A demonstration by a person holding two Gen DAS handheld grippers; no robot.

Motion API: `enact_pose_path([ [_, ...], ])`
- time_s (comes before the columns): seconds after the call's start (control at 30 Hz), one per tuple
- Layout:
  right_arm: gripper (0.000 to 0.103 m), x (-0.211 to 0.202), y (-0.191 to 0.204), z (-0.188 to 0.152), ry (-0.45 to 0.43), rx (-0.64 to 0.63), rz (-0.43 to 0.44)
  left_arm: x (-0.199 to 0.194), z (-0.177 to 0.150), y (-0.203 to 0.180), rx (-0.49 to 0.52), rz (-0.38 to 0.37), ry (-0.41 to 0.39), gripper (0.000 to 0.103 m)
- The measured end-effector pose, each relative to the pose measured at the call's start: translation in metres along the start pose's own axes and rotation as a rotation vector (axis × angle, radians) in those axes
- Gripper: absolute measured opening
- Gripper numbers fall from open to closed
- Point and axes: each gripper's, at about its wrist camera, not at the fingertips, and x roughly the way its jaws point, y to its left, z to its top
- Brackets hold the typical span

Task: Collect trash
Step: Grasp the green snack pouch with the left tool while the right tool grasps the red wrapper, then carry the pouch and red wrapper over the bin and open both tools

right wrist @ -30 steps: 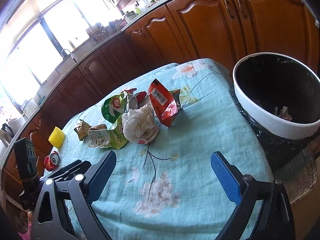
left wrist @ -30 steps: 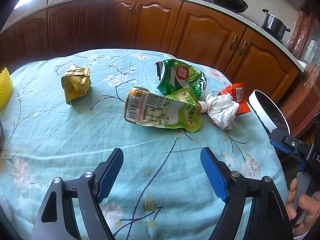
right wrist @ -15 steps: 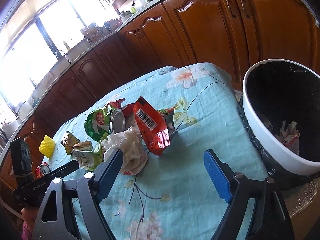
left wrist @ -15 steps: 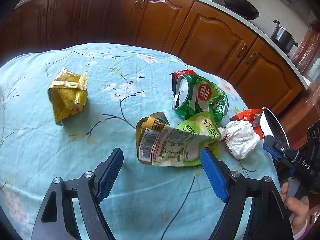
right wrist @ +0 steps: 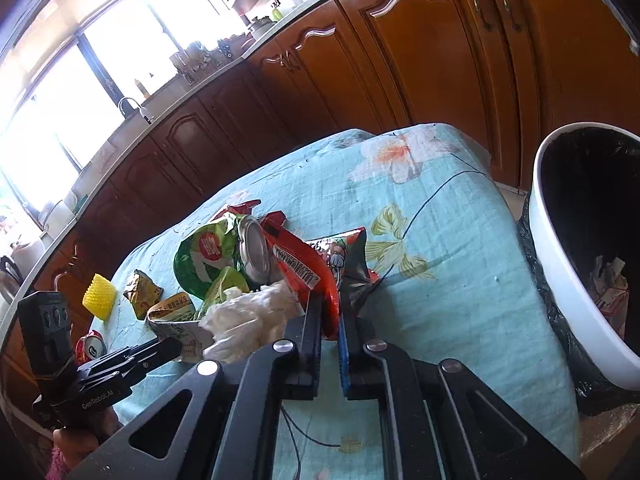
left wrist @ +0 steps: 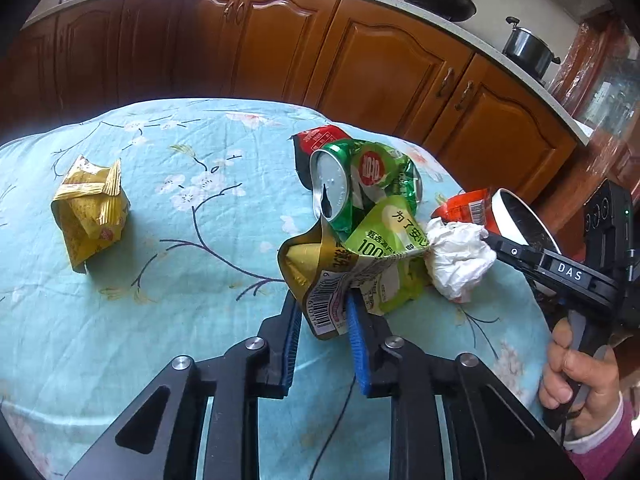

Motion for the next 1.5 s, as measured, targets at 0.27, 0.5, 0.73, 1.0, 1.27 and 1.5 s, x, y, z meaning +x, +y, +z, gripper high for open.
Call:
enact_pose_path([
  [0.27,0.004,-0.025,0.006,-0.013,-0.033,-0.021,0.004,-0.055,-0.017,-0.002,0.017,0.019,-0.118,0.009],
  [0.5,0.004,-0.056,0.008,-0.015,-0.082,-0.017,0.021,-0.104,-0.017,-0.01,0.026,0.009,-0.239,0.007],
  [0.73,0.004,-0.078,0.007,-0.017,-0.113,-0.016,0.027,-0.128,-0.015,-0.017,0.04,-0.056,-0.284,0.006],
  [1.0,0.004,-0.103,-0.012,-0.023,-0.144,0.02,-0.007,-0.11,-0.008,-0.049,0.092,-0.108,-0.262,0.006],
  [1.27,0.004,-0.132,-0.041,-0.026,-0.165,0.059,-0.052,-0.087,0.007,-0.094,0.149,-0.153,-0.245,0.006],
  [1.5,0.004,-0.15,-0.068,-0.028,-0.173,0.094,-0.095,-0.061,0.019,-0.122,0.199,-0.192,-0.22,0.006],
])
